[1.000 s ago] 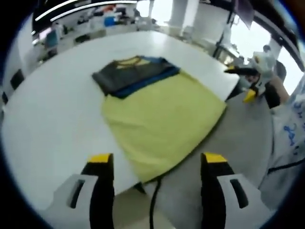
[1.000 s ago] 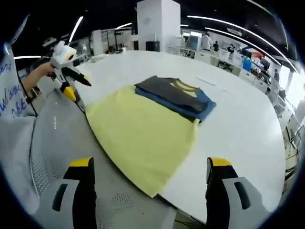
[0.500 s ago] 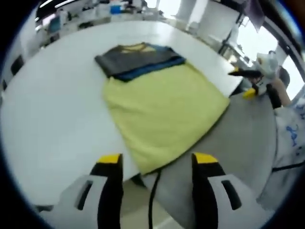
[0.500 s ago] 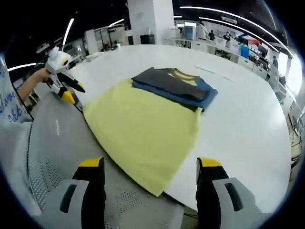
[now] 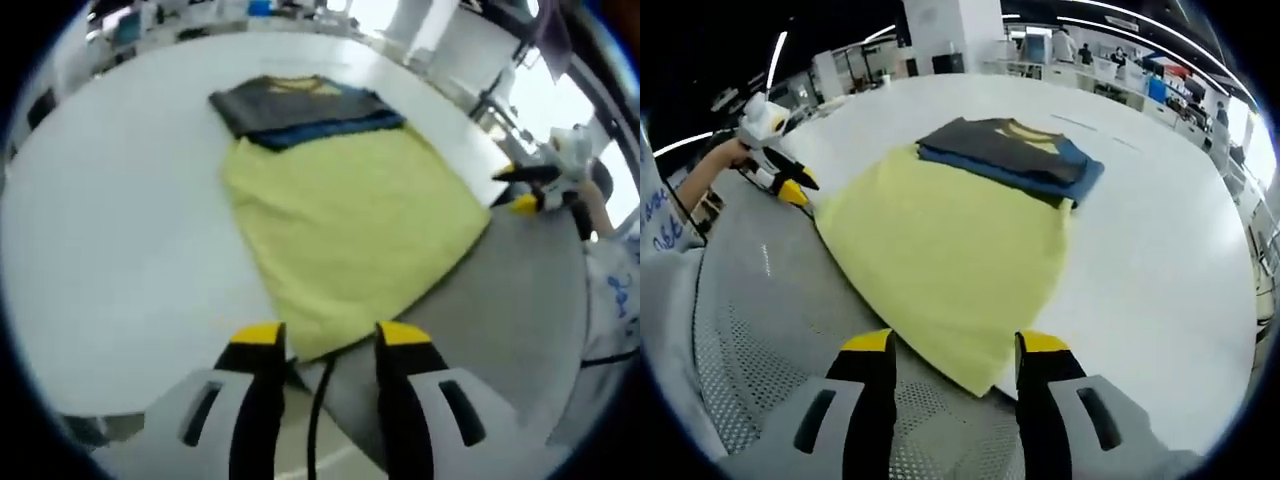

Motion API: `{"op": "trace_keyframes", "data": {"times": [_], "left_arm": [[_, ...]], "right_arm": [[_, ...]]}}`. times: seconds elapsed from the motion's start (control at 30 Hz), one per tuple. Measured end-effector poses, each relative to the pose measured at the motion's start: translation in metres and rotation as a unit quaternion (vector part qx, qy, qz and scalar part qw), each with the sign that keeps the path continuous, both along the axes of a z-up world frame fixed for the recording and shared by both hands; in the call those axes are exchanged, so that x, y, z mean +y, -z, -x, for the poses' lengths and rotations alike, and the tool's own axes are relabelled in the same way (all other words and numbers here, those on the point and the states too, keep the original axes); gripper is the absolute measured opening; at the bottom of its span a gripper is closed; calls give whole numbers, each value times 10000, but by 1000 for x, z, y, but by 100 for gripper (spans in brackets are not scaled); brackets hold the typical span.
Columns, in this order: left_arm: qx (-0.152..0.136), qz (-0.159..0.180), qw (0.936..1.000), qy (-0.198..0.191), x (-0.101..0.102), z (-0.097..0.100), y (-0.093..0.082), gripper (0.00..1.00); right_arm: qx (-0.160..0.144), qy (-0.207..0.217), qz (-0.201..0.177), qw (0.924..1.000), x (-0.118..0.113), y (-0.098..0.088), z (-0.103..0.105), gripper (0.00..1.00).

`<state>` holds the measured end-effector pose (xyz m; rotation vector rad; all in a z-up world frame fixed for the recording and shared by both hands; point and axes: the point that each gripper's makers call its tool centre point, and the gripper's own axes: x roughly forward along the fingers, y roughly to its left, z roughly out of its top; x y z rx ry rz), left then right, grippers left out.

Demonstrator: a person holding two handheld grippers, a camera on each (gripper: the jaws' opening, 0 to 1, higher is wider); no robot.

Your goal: Fold the garment on the visible template until the final outline fits inside the template.

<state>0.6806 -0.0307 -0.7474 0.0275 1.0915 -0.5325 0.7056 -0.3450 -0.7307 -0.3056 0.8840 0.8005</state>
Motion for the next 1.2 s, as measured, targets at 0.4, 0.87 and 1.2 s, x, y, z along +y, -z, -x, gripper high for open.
{"op": "trace_keyframes", "data": {"times": [0.4,0.87,1.2], "left_arm": [[302,-209,9992,-182,7,2,14,23],[529,-306,9977,-287,10,3,26,13],[572,-371,9974,-243,10,3,31,10]], "right_arm": [[130,16,322,9994,-10,15,0,29],[321,43,441,9985,-15,25,4,26],[468,200,324,9982,-15,32,2,18]]}}
